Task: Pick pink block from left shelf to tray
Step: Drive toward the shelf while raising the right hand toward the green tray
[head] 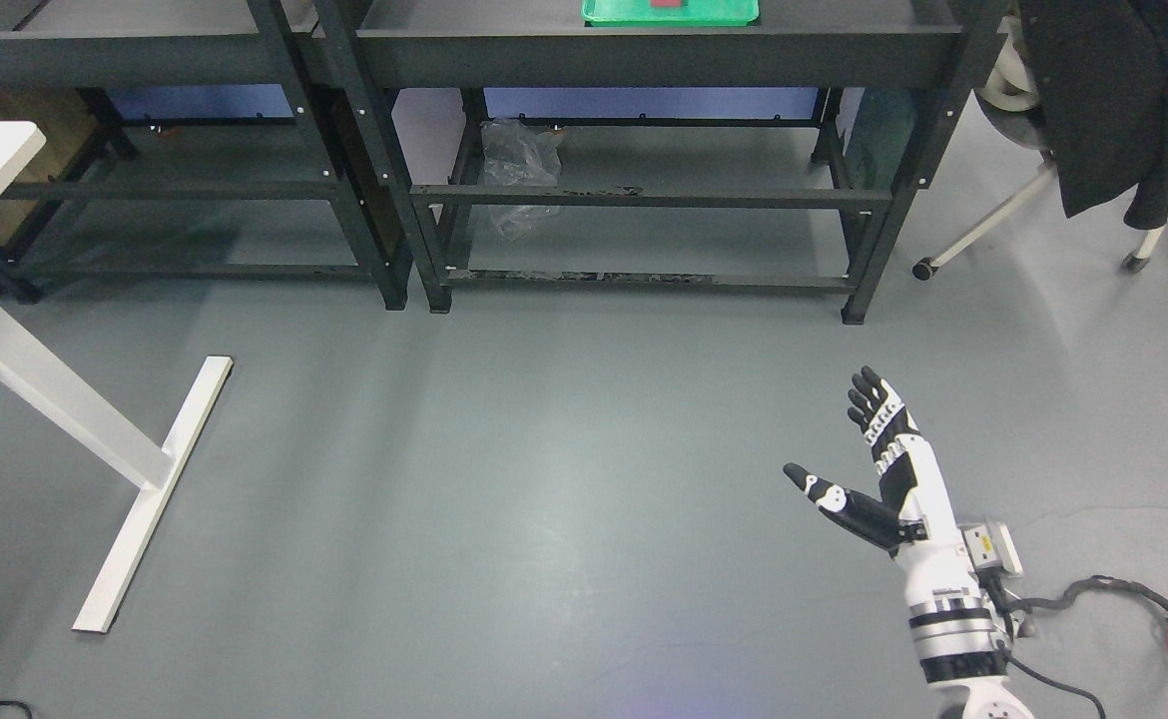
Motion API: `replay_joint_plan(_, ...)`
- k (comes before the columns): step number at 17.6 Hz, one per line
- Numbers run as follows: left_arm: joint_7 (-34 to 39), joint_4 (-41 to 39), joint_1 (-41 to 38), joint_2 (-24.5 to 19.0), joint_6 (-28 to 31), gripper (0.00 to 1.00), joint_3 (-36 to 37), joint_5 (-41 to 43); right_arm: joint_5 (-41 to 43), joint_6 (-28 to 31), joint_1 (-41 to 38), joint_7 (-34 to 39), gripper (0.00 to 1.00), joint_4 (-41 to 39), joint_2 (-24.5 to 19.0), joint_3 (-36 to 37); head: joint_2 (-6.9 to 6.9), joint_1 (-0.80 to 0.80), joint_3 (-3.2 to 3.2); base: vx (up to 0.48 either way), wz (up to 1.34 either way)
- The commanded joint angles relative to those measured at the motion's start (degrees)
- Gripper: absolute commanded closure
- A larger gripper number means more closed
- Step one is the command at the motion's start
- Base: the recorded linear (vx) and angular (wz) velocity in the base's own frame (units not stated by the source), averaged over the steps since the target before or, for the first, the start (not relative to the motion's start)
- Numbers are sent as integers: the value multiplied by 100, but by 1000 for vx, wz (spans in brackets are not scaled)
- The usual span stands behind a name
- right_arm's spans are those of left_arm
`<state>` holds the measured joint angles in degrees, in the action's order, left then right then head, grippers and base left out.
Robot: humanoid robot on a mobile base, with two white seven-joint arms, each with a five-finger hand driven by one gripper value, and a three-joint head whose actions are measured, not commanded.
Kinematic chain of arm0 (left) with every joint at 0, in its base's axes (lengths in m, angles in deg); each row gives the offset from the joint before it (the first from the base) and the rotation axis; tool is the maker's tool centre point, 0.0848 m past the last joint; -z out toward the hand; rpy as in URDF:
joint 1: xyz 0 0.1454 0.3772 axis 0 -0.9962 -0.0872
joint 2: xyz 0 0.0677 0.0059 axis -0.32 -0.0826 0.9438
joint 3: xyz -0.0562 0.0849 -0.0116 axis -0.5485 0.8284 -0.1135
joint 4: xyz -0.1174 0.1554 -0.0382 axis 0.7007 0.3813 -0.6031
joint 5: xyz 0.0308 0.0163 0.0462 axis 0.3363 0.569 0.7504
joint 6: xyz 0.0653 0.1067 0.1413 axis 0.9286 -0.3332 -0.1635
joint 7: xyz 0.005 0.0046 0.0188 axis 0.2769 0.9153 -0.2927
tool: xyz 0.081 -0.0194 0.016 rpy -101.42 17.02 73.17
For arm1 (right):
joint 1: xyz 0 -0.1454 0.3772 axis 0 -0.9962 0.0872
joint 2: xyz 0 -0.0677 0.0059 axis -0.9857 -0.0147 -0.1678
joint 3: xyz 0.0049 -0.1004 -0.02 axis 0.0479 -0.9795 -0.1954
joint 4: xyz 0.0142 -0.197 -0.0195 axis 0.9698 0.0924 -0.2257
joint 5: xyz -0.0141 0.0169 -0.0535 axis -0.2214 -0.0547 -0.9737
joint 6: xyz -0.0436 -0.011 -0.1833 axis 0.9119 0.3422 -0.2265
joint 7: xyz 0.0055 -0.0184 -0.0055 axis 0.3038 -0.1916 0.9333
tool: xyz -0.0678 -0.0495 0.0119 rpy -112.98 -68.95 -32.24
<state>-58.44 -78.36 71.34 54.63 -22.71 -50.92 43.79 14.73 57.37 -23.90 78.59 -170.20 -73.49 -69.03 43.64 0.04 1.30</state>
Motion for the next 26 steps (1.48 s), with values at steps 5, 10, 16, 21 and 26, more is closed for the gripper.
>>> replay_joint_plan(5,-1,-100,167,-100,2,0,0,0,9,-4,5,3,1,0,100,-27,0,0,0,0,0)
replay_joint_plan(10,-1,-100,167,-100,2,0,0,0,9,5,5,3,1,0,100,-27,0,0,0,0,0)
replay_joint_plan(16,-1,-100,167,-100,2,0,0,0,131,-4,23,20,1,0,100,-54,0,0,0,4,0)
replay_joint_plan(21,-1,-100,167,-100,2,0,0,0,-741,-347,146,-84,2,0,100,-19,0,0,0,58,2)
replay_joint_plan(26,-1,-100,167,-100,2,0,0,0,-4115,-382,365,-1420,6,0,100,43,0,0,0,188,0)
